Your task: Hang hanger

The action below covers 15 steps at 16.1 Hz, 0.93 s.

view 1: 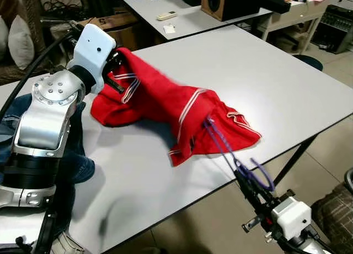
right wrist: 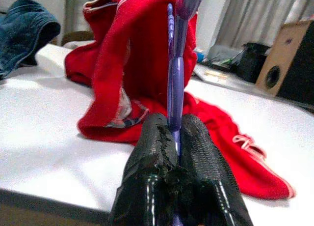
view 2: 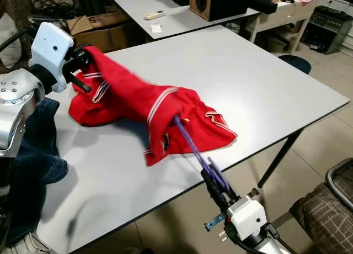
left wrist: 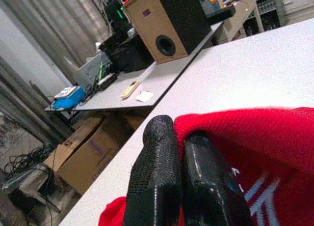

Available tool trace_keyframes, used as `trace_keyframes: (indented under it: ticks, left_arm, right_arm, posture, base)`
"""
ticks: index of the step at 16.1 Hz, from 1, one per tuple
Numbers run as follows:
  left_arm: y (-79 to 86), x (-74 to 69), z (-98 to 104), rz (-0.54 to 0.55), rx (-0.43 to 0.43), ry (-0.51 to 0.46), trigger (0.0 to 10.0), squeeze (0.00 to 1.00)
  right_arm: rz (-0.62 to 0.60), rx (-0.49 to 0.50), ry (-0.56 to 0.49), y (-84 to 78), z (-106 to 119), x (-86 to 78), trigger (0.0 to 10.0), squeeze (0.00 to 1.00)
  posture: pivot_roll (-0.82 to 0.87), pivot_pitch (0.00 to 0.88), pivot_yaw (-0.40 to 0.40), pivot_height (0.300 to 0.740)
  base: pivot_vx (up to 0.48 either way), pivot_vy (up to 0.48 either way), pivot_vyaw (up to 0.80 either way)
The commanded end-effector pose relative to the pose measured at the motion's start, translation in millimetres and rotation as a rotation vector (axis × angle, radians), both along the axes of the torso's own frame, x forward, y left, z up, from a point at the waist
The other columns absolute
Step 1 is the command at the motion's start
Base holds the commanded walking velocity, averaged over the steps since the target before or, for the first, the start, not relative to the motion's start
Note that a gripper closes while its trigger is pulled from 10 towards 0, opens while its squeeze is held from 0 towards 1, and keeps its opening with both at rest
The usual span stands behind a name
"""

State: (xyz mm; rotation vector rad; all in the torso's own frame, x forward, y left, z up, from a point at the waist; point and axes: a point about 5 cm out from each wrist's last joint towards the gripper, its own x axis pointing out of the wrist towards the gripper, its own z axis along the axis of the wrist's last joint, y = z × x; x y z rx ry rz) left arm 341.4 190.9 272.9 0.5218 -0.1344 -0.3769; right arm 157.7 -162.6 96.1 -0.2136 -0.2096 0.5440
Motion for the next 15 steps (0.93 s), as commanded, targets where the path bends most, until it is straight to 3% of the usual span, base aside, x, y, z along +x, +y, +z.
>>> trace_keyframes:
  ticks: [1,4,6,7,9,10,13,15]
  left_arm:
    - [-1.6,1.3,0.9,-0.01,0.006,0.0,0.0,0.0]
    - [-4.5,3.1,0.7,-0.016,0.003,-0.001,0.0,0.0]
    - [-5.4,3.8,1.3,-0.016,0.003,-0.005,0.0,0.0]
    - [-5.2,3.9,1.9,-0.014,0.004,-0.008,0.0,0.0]
    - [-3.0,3.5,3.5,-0.008,0.004,-0.013,0.0,0.0]
    - [-2.7,3.4,3.6,-0.007,0.005,-0.014,0.0,0.0]
    - [-3.5,3.5,3.9,-0.01,0.003,-0.016,0.0,0.0]
    - [-4.8,3.7,4.5,-0.016,0.004,-0.018,0.0,0.0]
  right_arm:
    - [0.06,0.011,0.02,4.0,2.6,6.0,10.0,0.0]
    - [0.174,0.079,0.135,14.1,2.7,22.9,10.0,0.0]
    - [0.222,0.024,0.144,19.2,2.7,39.3,10.0,0.0]
    - [0.216,-0.001,0.18,18.6,-0.9,44.3,10.0,0.0]
    - [0.168,0.043,0.227,14.9,-2.7,53.7,10.0,0.0]
    - [0.207,-0.022,0.253,17.7,-6.6,53.3,10.0,0.0]
    - [0.232,-0.041,0.224,26.4,-2.3,59.9,10.0,0.0]
    - [0.228,-0.224,0.119,35.0,2.2,69.3,10.0,0.0]
  posture:
    - [0.05,0.024,0.107,0.74]
    - [0.05,0.018,0.109,0.74]
    - [0.06,0.016,0.102,0.74]
    - [0.06,0.014,0.099,0.74]
    - [0.06,0.013,0.096,0.74]
    - [0.06,0.012,0.096,0.74]
    - [0.06,0.01,0.098,0.74]
    - [0.06,0.008,0.1,0.74]
  base:
    - [0.0,0.0,0.0]
    - [0.0,0.0,0.0]
    - [0.0,0.0,0.0]
    - [0.0,0.0,0.0]
    - [0.0,0.0,0.0]
    - [0.0,0.0,0.0]
    - [0.0,0.0,0.0]
    - [0.0,0.0,0.0]
